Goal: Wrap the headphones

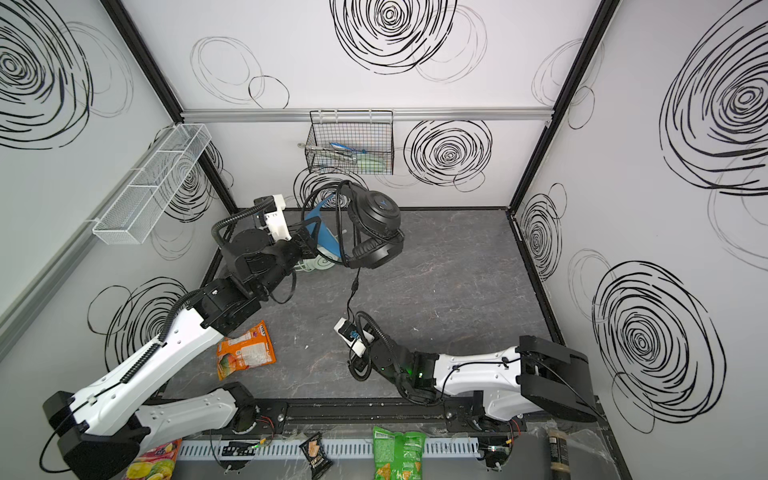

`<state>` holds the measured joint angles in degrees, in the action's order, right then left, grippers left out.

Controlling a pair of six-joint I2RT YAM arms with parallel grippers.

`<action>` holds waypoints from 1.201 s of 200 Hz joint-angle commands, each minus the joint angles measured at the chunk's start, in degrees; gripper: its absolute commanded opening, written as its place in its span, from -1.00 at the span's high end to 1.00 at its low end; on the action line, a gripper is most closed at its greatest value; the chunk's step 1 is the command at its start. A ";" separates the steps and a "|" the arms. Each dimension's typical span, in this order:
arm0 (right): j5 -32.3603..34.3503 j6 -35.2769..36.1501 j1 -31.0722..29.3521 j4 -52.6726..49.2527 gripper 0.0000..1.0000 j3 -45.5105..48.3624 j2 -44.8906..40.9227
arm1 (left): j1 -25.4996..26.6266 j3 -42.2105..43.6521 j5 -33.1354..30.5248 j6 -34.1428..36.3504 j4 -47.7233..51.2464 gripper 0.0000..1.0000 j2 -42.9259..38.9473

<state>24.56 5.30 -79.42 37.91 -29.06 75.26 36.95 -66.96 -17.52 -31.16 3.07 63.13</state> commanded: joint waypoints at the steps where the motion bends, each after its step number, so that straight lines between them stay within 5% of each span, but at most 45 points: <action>1: 0.34 -0.91 -1.84 -6.79 1.00 -3.59 0.43 | -0.30 -0.18 -6.56 3.26 -12.39 1.00 1.24; 58: -1.93 2.77 -3.45 -21.88 1.00 -14.19 -6.50 | 1.28 6.19 -15.05 17.67 -14.35 1.00 1.69; 93: -5.03 9.61 -3.55 -23.39 1.00 -18.16 -13.33 | 1.28 10.10 -14.73 20.49 -13.79 1.00 0.24; 139: 0.66 17.74 -1.81 -35.61 1.00 -28.40 -13.97 | 2.54 12.46 -12.14 20.64 -9.40 1.00 -0.82; 191: 1.00 11.85 9.73 -42.32 1.00 -31.08 -13.39 | 4.71 17.50 -13.11 19.40 -6.76 1.00 -5.49; 240: 1.72 10.21 13.46 -43.14 1.00 -30.12 -9.88 | 5.31 18.61 -12.77 18.29 -5.58 1.00 -7.51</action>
<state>24.67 16.75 -67.40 -4.67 -58.28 63.64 41.91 -48.21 -29.98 -10.68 1.43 57.95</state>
